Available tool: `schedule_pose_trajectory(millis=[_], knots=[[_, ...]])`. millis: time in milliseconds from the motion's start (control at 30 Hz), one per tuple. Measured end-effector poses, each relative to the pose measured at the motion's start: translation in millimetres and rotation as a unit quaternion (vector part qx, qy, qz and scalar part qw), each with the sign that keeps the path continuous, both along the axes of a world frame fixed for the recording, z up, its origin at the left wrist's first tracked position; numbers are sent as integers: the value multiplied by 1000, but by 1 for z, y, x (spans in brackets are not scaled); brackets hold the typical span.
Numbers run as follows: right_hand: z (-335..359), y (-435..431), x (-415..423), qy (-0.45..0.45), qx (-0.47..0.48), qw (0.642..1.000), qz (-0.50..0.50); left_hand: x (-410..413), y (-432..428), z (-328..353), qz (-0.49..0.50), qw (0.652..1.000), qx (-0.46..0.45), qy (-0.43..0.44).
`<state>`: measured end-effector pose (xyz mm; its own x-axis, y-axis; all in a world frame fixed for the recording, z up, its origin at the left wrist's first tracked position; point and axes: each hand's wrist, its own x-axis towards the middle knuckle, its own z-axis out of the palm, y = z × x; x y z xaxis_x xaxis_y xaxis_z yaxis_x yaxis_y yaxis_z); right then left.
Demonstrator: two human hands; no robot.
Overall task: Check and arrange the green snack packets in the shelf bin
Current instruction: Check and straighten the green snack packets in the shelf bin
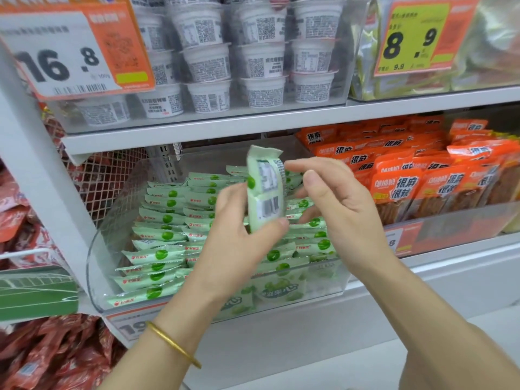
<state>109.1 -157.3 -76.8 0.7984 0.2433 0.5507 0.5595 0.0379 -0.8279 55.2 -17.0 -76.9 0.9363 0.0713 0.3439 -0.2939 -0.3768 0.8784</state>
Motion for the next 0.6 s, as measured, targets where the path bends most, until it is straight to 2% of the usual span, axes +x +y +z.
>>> schedule_pose_trajectory(millis=[100,200,300,434,600], knots=[[1,-6,5,-12,-45,998,-30,2,2,0,-74,988,-131,29],[0,-9,8,37,-15,999,17,1,-1,1,-84,983,-164,14],[-3,-9,11,76,36,996,11,0,0,1,-107,982,-155,-10],[-5,-7,13,114,84,990,22,0,2,1,-115,988,-99,-32],[-6,-9,15,126,98,987,27,-1,3,-1,-114,990,-82,-31]])
